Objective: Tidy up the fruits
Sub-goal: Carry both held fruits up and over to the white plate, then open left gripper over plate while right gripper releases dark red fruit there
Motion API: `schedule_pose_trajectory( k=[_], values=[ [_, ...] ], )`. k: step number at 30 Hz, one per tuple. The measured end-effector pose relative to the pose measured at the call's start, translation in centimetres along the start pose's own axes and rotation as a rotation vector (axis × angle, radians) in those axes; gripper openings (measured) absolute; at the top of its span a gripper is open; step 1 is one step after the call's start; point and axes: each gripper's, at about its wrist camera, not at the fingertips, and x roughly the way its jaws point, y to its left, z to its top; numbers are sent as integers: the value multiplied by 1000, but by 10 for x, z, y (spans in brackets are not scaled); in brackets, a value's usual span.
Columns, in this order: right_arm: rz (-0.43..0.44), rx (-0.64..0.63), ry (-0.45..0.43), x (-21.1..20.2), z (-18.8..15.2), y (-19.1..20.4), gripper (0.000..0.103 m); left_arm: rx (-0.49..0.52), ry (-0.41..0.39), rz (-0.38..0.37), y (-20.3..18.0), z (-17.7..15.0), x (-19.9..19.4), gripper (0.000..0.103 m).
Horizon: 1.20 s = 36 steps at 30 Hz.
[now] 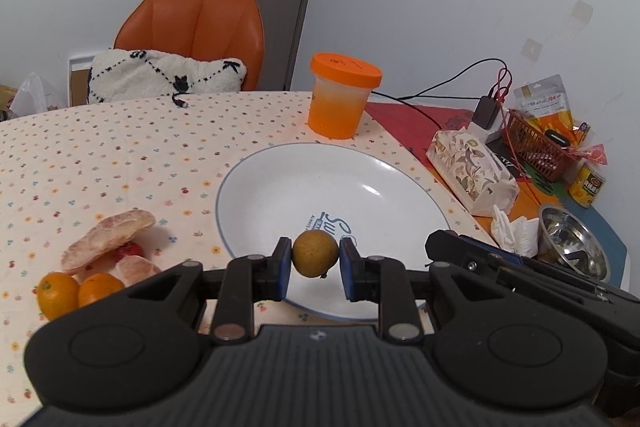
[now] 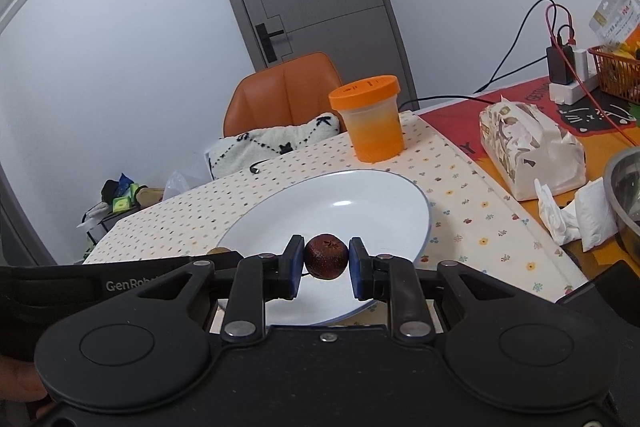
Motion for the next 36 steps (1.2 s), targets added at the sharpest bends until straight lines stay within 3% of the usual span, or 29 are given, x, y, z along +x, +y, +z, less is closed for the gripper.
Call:
schedule_pose_trajectory(
  k=[21, 36],
  values=[
    [-28, 22, 51, 33, -1, -14, 23, -19, 92, 18, 5, 2, 52, 24],
    [-32, 14, 49, 38, 0, -10, 26, -41, 51, 24, 11, 11, 31, 28]
  ],
)
